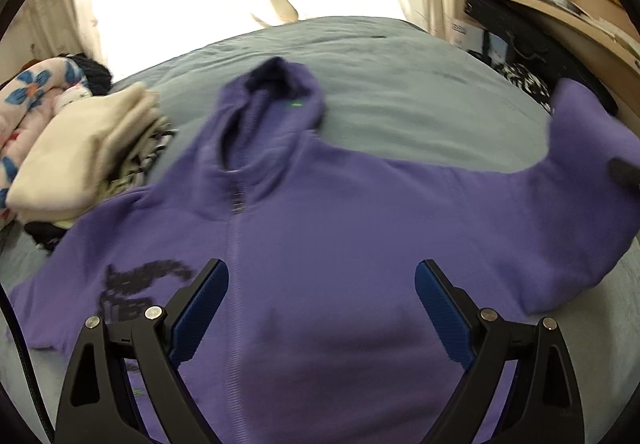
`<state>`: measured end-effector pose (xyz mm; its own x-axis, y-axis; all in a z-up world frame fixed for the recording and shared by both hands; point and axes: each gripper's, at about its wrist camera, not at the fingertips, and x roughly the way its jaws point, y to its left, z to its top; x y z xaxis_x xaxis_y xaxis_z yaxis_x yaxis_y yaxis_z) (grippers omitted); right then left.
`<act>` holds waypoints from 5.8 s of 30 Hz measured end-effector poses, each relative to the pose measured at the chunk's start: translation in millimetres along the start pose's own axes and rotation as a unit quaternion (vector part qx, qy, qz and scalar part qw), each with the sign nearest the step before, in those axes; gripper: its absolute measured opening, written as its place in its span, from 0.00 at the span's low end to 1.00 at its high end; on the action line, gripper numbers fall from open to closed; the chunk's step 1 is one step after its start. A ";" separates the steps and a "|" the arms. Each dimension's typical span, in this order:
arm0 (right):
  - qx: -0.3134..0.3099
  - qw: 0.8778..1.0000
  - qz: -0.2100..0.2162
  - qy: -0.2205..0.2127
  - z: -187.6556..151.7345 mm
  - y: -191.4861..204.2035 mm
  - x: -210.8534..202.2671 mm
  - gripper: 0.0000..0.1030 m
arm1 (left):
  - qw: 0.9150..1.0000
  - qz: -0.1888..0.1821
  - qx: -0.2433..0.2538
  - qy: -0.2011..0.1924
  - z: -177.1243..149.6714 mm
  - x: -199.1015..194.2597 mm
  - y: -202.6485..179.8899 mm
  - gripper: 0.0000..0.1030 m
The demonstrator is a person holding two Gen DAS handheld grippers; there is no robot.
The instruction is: Fold large clothes
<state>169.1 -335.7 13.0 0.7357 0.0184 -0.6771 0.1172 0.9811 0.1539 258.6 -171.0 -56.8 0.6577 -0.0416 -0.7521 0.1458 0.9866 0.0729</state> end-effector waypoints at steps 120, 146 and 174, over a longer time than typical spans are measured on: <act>0.024 0.984 -0.088 0.151 -2.4 -21.9 184.6 0.22 | 0.990 -0.056 -0.046 0.124 -13.5 127.3 166.5 0.14; -0.078 0.980 -0.124 0.136 -73.6 39.4 110.9 0.46 | 0.992 -0.062 -0.040 0.105 -43.0 91.5 101.5 0.57; 0.080 0.984 -0.054 0.150 -123.4 27.2 24.6 0.58 | 0.991 -0.025 -0.066 0.110 -92.1 -25.3 121.6 0.60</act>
<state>108.1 -284.8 -88.2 0.4856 -0.0052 -0.8742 0.3057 0.9379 0.1643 191.6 -35.4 -89.2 0.4721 -0.0698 -0.8788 0.0667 0.9968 -0.0434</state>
